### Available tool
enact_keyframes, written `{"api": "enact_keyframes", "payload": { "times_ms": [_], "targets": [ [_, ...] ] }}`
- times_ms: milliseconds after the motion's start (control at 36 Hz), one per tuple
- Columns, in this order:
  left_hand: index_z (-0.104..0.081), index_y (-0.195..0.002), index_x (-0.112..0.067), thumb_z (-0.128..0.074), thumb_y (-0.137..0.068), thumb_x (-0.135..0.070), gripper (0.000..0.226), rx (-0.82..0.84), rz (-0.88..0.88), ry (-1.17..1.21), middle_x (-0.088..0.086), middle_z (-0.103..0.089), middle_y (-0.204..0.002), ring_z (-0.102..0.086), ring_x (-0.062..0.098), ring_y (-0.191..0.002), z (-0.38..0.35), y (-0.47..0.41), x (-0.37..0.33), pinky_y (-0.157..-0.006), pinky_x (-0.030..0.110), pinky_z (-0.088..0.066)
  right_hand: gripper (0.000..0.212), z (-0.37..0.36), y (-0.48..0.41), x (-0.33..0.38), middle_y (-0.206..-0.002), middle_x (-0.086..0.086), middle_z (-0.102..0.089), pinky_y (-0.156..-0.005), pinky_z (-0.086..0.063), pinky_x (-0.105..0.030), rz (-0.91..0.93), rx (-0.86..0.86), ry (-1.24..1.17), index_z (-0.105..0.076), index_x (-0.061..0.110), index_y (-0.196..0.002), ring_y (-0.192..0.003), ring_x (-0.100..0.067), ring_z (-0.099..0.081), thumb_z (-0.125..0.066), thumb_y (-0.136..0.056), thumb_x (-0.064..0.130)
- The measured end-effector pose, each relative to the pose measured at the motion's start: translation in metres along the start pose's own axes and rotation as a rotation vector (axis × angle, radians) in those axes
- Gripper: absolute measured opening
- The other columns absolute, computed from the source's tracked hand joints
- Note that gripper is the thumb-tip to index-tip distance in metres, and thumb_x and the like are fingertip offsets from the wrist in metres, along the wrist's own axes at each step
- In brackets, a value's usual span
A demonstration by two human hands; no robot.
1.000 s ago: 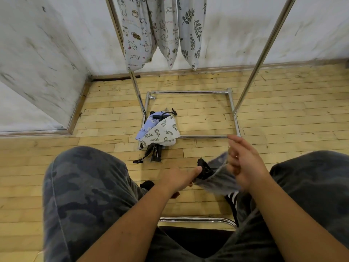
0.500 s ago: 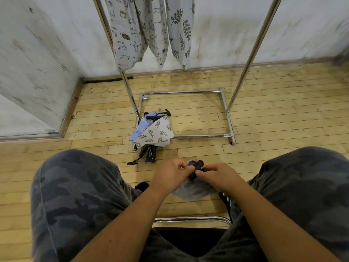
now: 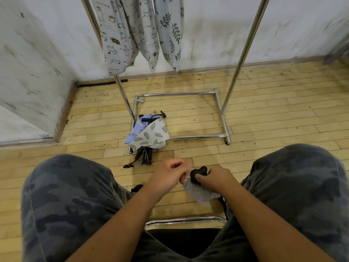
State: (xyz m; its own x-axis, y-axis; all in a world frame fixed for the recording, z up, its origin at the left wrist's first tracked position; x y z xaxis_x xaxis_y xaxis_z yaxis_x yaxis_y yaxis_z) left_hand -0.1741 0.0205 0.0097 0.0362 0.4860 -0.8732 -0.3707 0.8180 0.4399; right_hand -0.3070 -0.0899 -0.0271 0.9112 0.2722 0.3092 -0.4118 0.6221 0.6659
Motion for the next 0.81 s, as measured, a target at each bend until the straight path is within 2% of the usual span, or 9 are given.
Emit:
{"api": "enact_keyframes", "payload": {
  "times_ms": [111,194,278,361,444,500,583,694,806],
  "targets": [
    [-0.049,-0.066,-0.019,-0.068,-0.094,-0.047,0.044,-0.174,0.082,0.036,-0.004,-0.04,-0.058,-0.037,0.012,-0.054,0.016,-0.009,0.003,-0.064,0.032,-0.038,0.047,0.002,0.0,0.001,-0.121,-0.006,-0.067,-0.07,-0.05,-0.029,0.078,-0.058,-0.317,-0.06,0.02,-0.132,-0.098,-0.02,-0.063,-0.067,-0.092,0.042],
    [-0.05,-0.079,-0.017,-0.07,-0.09,-0.052,0.042,-0.247,0.144,-0.059,-0.009,-0.05,-0.069,-0.045,0.01,-0.06,0.026,-0.013,0.011,-0.062,0.029,-0.039,0.026,0.009,0.004,0.01,-0.105,0.0,-0.07,-0.079,-0.059,-0.036,0.19,-0.133,-0.564,-0.062,0.031,-0.124,-0.093,-0.017,-0.066,-0.057,-0.1,0.04],
    [-0.06,-0.113,-0.022,-0.068,-0.087,-0.06,0.047,-0.218,0.319,-0.049,-0.008,-0.063,-0.099,-0.059,0.009,-0.082,0.026,-0.011,0.024,-0.06,0.025,-0.044,0.021,0.01,0.008,0.019,-0.074,0.003,-0.066,-0.073,-0.054,-0.032,0.257,-0.113,-0.682,-0.064,0.032,-0.118,-0.072,-0.011,-0.063,-0.047,-0.107,0.033],
    [-0.06,-0.131,-0.031,-0.066,-0.089,-0.056,0.05,-0.178,0.229,-0.178,-0.009,-0.062,-0.116,-0.062,0.013,-0.102,0.022,-0.016,0.029,-0.068,0.021,-0.047,0.025,0.011,0.012,0.024,-0.063,0.0,-0.063,-0.082,-0.053,-0.039,0.282,-0.07,-0.736,-0.065,0.03,-0.114,-0.068,-0.014,-0.062,-0.041,-0.109,0.028],
    [-0.071,-0.122,-0.035,-0.066,-0.093,-0.051,0.034,-0.068,0.084,-0.21,-0.017,-0.069,-0.105,-0.066,0.003,-0.1,0.011,-0.017,0.026,-0.074,0.016,-0.049,0.026,0.012,0.014,0.032,-0.066,-0.004,-0.065,-0.087,-0.053,-0.044,0.29,-0.056,-0.767,-0.065,0.025,-0.113,-0.071,-0.018,-0.063,-0.04,-0.11,0.027],
    [-0.075,-0.116,-0.029,-0.066,-0.097,-0.041,0.024,0.01,0.017,-0.169,-0.018,-0.069,-0.081,-0.063,-0.008,-0.074,0.001,-0.014,0.025,-0.06,0.007,-0.042,0.025,0.012,0.015,0.037,-0.067,-0.003,-0.064,-0.084,-0.054,-0.042,0.295,-0.072,-0.762,-0.065,0.026,-0.111,-0.073,-0.017,-0.064,-0.041,-0.11,0.027],
    [-0.071,-0.121,-0.027,-0.065,-0.099,-0.038,0.026,-0.039,-0.044,-0.218,-0.017,-0.054,-0.054,-0.05,-0.005,-0.045,-0.006,-0.012,0.023,-0.044,0.008,-0.033,0.022,0.013,0.018,0.045,-0.068,0.001,-0.061,-0.073,-0.051,-0.028,0.296,-0.102,-0.73,-0.066,0.027,-0.109,-0.071,-0.012,-0.061,-0.044,-0.108,0.025],
    [-0.056,-0.12,-0.048,-0.062,-0.1,-0.034,0.025,-0.042,-0.085,-0.346,-0.012,-0.053,-0.063,-0.044,0.005,-0.052,-0.015,-0.011,0.018,-0.048,0.008,-0.037,0.017,0.013,0.024,0.056,-0.084,-0.004,-0.068,-0.069,-0.049,-0.027,0.328,-0.114,-0.688,-0.067,0.03,-0.107,-0.073,-0.018,-0.061,-0.051,-0.105,0.028],
    [-0.063,-0.116,-0.035,-0.055,-0.095,-0.026,0.024,-0.012,-0.087,-0.357,-0.008,-0.07,-0.087,-0.065,0.01,-0.076,-0.023,-0.012,0.024,-0.061,0.022,-0.05,0.014,0.017,0.035,0.064,-0.081,0.005,-0.068,-0.066,-0.047,-0.019,0.387,-0.133,-0.516,-0.066,0.028,-0.102,-0.074,0.0,-0.063,-0.053,-0.104,0.033]
  ]
}}
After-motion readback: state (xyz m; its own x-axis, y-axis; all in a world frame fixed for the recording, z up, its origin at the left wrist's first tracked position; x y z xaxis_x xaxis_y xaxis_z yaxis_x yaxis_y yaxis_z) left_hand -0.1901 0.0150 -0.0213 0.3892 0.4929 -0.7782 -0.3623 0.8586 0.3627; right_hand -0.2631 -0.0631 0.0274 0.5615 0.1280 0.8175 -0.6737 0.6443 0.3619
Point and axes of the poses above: each hand's wrist, its own y-axis away from the middle knuckle, its own z-axis out of the back of the hand, x = y × z, the point moved 4 cm from there along -y, towards the middle knuckle
